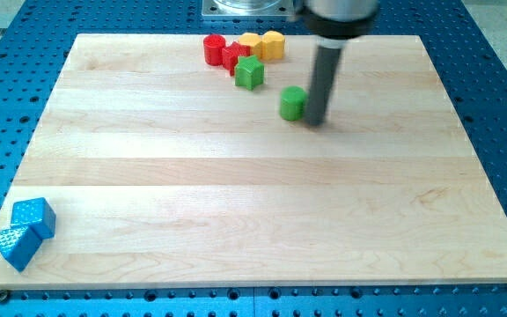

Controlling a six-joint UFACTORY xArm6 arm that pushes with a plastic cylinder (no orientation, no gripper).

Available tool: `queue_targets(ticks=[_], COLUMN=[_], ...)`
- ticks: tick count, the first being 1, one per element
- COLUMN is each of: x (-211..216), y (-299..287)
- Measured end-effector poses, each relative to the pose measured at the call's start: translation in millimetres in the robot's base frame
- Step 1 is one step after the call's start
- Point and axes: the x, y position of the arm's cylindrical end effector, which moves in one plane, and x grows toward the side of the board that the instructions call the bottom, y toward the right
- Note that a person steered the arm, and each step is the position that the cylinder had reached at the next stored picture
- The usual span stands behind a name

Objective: Adjust the blue triangle to the left of the blue cube

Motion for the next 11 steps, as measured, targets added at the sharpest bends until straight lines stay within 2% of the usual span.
queue_targets(ticks=[1, 2, 3, 4, 5, 7, 11], x=[-31, -9, 85, 191, 237, 237, 236], y=[-50, -52, -52, -97, -188, -201, -343])
